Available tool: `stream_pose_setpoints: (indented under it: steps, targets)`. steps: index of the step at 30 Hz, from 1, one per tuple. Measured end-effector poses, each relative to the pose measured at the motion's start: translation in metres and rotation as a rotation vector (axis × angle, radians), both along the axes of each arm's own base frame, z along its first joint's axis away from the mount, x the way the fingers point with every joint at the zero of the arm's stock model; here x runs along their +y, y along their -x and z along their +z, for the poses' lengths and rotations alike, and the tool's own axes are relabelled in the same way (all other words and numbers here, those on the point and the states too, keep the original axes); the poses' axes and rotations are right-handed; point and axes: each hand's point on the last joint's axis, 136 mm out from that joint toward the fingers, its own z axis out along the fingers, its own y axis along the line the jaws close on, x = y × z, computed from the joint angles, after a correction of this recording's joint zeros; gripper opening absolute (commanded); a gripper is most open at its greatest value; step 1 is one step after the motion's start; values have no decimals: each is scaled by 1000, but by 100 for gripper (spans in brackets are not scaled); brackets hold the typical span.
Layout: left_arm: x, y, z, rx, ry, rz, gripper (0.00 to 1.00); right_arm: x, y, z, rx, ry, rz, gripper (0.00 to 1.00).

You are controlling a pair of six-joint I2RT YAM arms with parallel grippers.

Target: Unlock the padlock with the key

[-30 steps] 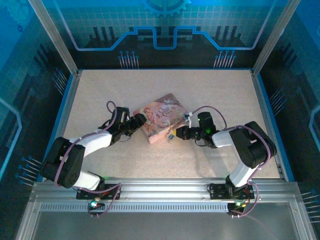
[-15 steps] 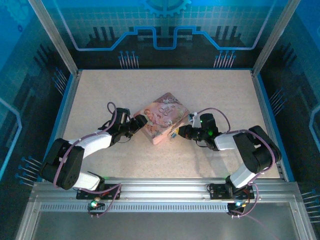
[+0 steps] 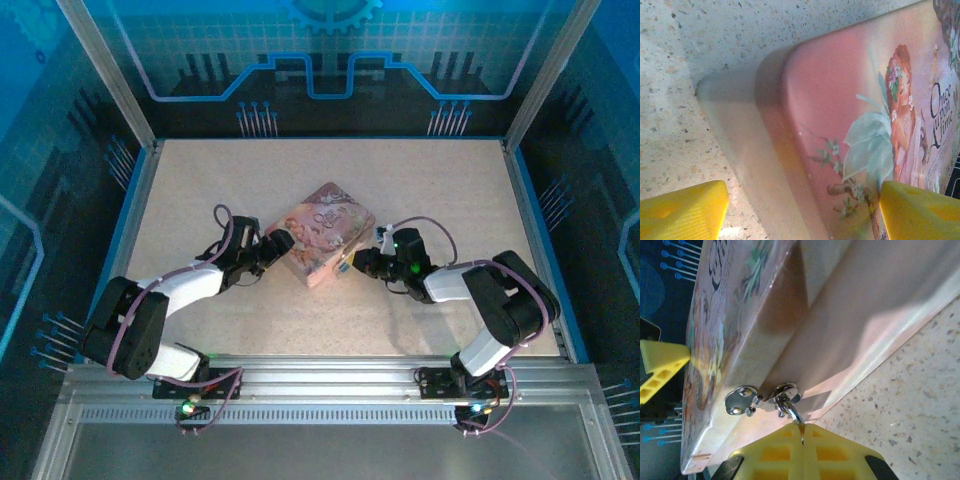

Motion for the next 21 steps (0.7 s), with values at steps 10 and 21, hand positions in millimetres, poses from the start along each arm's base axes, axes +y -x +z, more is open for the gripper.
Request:
stream_pose_setpoints:
  steps: [10,21]
  targets:
    - [0,0,0,0,0,0,81,-12,-12,3,-10,-3,-51,0]
    - [5,-1,-1,-2,3,6,81,-33,-20,6,-34,49,-77,0]
